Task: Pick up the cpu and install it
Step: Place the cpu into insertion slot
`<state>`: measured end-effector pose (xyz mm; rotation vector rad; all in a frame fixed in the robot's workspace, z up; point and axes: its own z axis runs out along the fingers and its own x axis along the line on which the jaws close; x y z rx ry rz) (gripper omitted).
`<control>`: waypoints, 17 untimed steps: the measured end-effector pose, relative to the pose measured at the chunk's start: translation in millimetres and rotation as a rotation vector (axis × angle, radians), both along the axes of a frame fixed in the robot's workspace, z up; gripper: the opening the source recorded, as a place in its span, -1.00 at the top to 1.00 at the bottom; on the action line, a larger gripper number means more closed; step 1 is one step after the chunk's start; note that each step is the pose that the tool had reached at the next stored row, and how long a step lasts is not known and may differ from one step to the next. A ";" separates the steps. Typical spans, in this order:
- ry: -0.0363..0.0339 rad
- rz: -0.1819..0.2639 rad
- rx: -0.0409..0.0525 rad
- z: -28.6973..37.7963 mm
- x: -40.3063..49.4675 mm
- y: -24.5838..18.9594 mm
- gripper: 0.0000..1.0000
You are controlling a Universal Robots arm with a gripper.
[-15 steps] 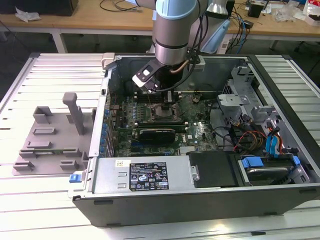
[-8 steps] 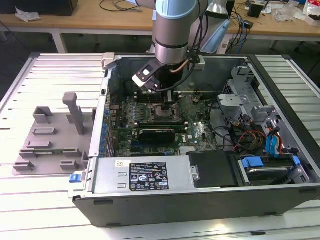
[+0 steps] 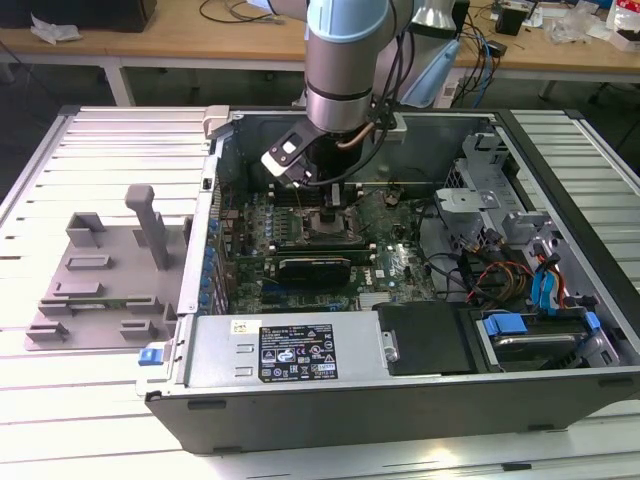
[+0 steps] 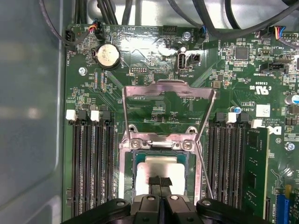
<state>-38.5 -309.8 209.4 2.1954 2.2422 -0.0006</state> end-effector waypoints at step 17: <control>0.0003 0.001 0.0014 -6.3 -0.1 -0.2 0.79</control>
